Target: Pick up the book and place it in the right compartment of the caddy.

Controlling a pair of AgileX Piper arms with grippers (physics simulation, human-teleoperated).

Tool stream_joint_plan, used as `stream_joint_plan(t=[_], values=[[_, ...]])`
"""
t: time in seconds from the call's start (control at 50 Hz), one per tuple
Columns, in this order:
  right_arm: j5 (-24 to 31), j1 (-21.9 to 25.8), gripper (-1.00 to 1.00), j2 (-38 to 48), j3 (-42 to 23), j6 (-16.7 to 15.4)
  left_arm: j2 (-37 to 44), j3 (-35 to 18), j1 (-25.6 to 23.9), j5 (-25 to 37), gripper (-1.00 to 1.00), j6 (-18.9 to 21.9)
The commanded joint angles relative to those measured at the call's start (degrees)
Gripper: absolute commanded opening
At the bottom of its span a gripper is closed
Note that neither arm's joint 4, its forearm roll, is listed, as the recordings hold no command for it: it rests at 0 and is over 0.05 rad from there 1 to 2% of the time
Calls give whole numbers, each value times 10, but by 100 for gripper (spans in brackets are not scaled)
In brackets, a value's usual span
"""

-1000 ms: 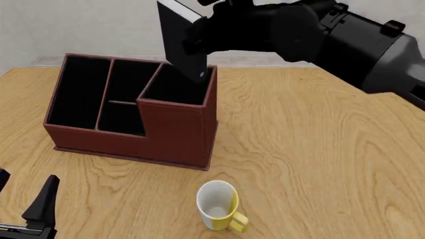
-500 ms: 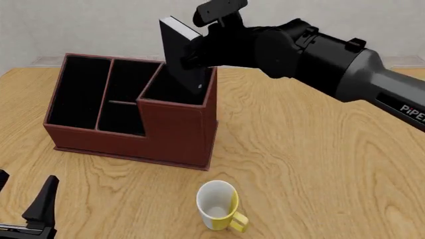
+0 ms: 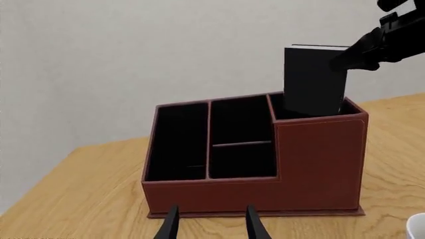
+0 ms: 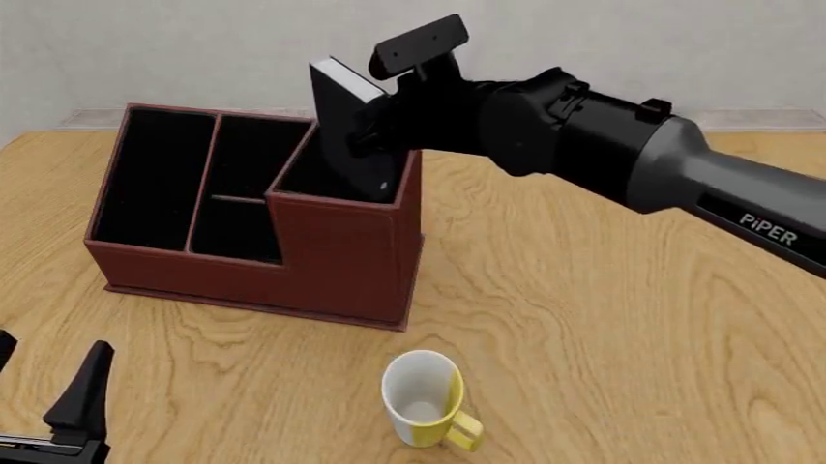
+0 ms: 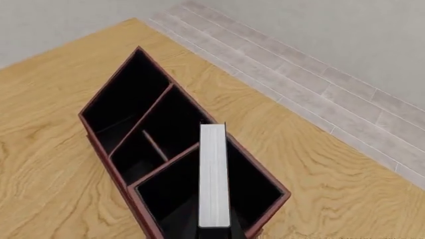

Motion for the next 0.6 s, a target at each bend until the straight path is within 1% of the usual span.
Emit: stream_joint_plan(t=[0.02,0.6], values=[[-18,2,-100,9,3,16,0,0,3,2,100,0],[-46,2,-100,29,28,26,0,0,8,0,100,-1]])
